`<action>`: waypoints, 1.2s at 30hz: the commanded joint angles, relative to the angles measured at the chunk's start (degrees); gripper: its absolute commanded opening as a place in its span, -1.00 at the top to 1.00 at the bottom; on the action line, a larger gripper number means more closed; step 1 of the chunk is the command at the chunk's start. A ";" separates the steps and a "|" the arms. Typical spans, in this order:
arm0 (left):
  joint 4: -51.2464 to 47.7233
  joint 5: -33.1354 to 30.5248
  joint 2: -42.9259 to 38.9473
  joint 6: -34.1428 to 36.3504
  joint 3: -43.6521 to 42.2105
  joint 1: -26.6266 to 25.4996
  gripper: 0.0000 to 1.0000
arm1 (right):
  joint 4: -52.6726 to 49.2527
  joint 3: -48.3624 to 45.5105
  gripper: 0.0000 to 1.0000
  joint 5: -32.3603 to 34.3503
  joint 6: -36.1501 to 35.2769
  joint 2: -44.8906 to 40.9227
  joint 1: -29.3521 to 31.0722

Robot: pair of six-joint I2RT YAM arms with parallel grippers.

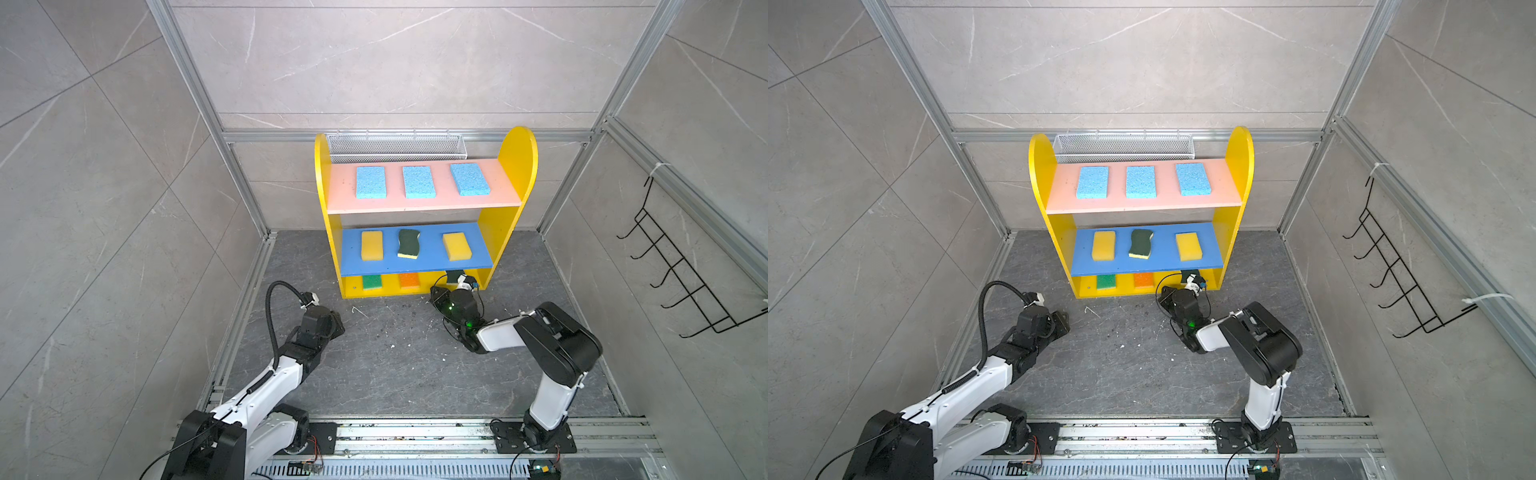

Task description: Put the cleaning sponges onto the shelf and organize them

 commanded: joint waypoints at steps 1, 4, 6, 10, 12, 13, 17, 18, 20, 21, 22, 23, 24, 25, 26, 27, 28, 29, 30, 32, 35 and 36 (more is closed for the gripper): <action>-1.24 -3.25 0.73 0.69 2.78 -2.96 0.10 | -8.10 -2.86 0.70 0.41 -6.46 -6.68 0.38; -3.93 -6.31 0.81 0.98 4.71 -6.09 0.10 | -14.39 -4.76 0.68 0.72 -9.87 -13.22 0.40; -4.50 -7.12 0.25 0.80 4.99 -7.00 0.09 | -17.87 -5.57 0.65 0.43 -12.08 -17.05 0.43; -6.62 -8.94 -0.44 0.50 6.17 -9.13 0.09 | -24.06 -7.60 0.62 0.24 -15.52 -25.26 0.64; -7.24 -9.65 0.27 0.26 6.85 -10.39 0.09 | -27.58 -8.50 0.61 0.67 -16.38 -28.95 0.69; -7.30 -10.03 0.59 0.06 7.05 -10.92 0.09 | -29.50 -8.93 0.60 0.87 -16.79 -30.89 0.74; -6.57 -11.11 -0.16 -1.33 6.64 -12.61 0.09 | -36.17 -10.79 0.55 1.79 -18.32 -37.78 0.75; -6.74 -11.50 -0.40 -1.39 6.69 -12.87 0.09 | -37.61 -11.26 0.54 2.12 -18.43 -39.29 0.73; -7.95 -12.43 -0.78 -1.69 6.88 -13.46 0.09 | -41.84 -11.90 0.50 2.84 -19.24 -43.13 0.73; -8.88 -12.91 -0.94 -2.02 7.16 -13.58 0.09 | -43.88 -12.07 0.49 3.26 -19.60 -44.65 0.69; -9.93 -13.70 -1.03 -2.22 7.41 -13.96 0.09 | -46.32 -12.09 0.47 3.78 -20.26 -46.58 0.73; -10.94 -14.41 -1.17 -2.35 7.64 -14.24 0.09 | -48.28 -12.17 0.47 4.32 -20.85 -48.31 0.74; -11.90 -15.22 -1.35 -2.46 7.89 -14.67 0.09 | -50.49 -12.18 0.46 5.09 -21.41 -50.18 0.73; -12.38 -15.68 -1.49 -2.38 8.13 -15.14 0.09 | -52.67 -12.22 0.45 5.95 -21.97 -52.16 0.73; -12.85 -15.71 -1.57 -2.35 8.19 -15.53 0.09 | -54.44 -12.18 0.42 6.63 -22.28 -53.76 0.73; -13.15 -17.43 -1.58 -2.04 8.37 -15.99 0.09 | -56.35 -12.12 0.35 7.31 -22.98 -55.52 0.70; -13.34 -17.94 -1.65 -1.95 8.54 -16.35 0.09 | -58.20 -11.95 0.27 8.16 -23.94 -57.23 0.73; -13.67 -18.45 -1.62 -1.64 8.79 -16.79 0.09 | -59.89 -11.67 0.22 8.88 -25.04 -58.81 0.75; -13.98 -18.90 -1.58 -1.45 9.11 -17.13 0.08 | -61.22 -11.37 0.18 9.55 -25.95 -59.99 0.71; -15.43 -20.69 -1.16 -0.92 10.21 -18.18 0.07 | -63.89 -10.25 0.07 10.93 -28.46 -62.07 0.63; -17.75 -23.11 -0.54 -0.84 11.73 -19.37 0.04 | -67.13 -7.74 -0.01 13.31 -30.82 -62.54 0.73; -18.37 -24.33 -0.33 -0.71 12.31 -20.12 0.04 | -67.68 -6.88 -0.02 13.78 -31.75 -62.30 0.74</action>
